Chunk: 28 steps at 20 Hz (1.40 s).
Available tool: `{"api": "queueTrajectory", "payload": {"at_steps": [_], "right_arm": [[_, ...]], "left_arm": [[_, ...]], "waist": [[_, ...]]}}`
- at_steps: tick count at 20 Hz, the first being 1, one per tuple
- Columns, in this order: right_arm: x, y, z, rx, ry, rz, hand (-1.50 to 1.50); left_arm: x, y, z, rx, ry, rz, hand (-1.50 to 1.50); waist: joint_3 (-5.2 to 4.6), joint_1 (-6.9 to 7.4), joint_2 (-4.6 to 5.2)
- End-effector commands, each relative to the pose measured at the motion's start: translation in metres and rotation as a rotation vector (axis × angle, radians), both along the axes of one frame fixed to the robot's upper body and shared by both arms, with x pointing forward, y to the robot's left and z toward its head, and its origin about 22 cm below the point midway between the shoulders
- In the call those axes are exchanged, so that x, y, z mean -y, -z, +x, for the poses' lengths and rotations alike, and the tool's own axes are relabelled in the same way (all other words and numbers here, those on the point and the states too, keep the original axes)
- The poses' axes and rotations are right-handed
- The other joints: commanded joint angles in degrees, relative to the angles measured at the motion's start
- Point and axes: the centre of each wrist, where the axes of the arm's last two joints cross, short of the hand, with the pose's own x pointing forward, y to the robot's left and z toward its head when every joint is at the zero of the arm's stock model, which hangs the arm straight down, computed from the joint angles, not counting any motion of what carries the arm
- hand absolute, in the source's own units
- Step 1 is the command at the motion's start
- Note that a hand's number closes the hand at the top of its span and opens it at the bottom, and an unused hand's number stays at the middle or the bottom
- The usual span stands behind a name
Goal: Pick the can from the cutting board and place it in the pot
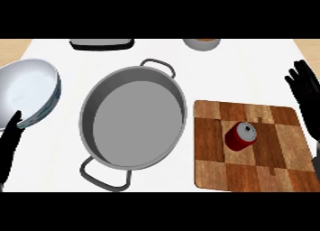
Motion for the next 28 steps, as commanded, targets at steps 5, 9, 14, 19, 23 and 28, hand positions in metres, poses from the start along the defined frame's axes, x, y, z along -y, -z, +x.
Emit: {"api": "queueTrajectory", "payload": {"at_steps": [5,9,14,19,23,28], "right_arm": [[-0.079,-0.011,0.001,0.041,-0.359,-0.129,1.50],[-0.038,-0.023,0.000,0.344,0.126,-0.419,-1.50],[-0.097,0.017,-0.065,0.414,0.043,-0.439,-1.50],[-0.083,-0.016,-0.083,0.308,0.023,-0.623,-1.50],[-0.063,-0.038,-0.087,0.130,0.025,-0.874,-1.50],[-0.080,-0.079,-0.095,-0.062,-0.065,-1.072,-1.50]], "left_arm": [[0.008,-0.030,0.022,0.048,0.037,0.120,0.00],[0.014,-0.005,0.020,-0.079,-0.039,0.006,0.00],[0.016,-0.035,0.045,-0.095,-0.028,0.019,0.00],[0.052,-0.036,0.043,-0.101,-0.018,0.016,0.00],[0.041,-0.026,0.042,-0.105,-0.029,0.012,0.00],[0.041,-0.034,0.046,-0.118,-0.012,0.009,0.00]], "waist": [[-0.43,1.32,1.86],[-0.39,-2.24,1.70],[-0.48,-0.79,1.78],[-0.51,0.12,1.80],[-0.66,-0.34,1.79],[-0.79,0.59,1.92]]}}
